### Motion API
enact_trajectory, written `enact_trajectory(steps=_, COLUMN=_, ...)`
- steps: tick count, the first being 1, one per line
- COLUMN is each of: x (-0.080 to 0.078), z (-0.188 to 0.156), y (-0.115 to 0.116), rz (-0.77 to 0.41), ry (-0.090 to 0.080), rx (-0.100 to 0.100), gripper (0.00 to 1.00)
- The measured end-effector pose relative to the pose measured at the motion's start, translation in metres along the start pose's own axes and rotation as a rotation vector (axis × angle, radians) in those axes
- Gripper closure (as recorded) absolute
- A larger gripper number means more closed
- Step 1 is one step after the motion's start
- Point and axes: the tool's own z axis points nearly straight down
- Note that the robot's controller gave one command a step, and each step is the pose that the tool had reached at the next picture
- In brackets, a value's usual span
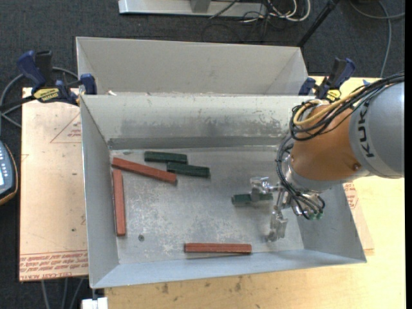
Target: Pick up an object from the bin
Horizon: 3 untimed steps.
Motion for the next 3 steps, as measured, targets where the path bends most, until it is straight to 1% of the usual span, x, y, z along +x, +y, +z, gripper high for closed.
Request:
enact_trajectory(steps=1, x=-0.132, z=-0.084, y=0.028, rz=-0.287, ry=-0.020, rx=0.004, gripper=0.00)
enact_trajectory(steps=2, x=-0.137, z=-0.003, y=0.100, rz=-0.236, ry=-0.004, rx=-0.004, gripper=0.00)
enact_trajectory(steps=3, x=-0.139, z=-0.008, y=0.094, rz=-0.228, ry=-0.011, rx=0.001, gripper=1.00)
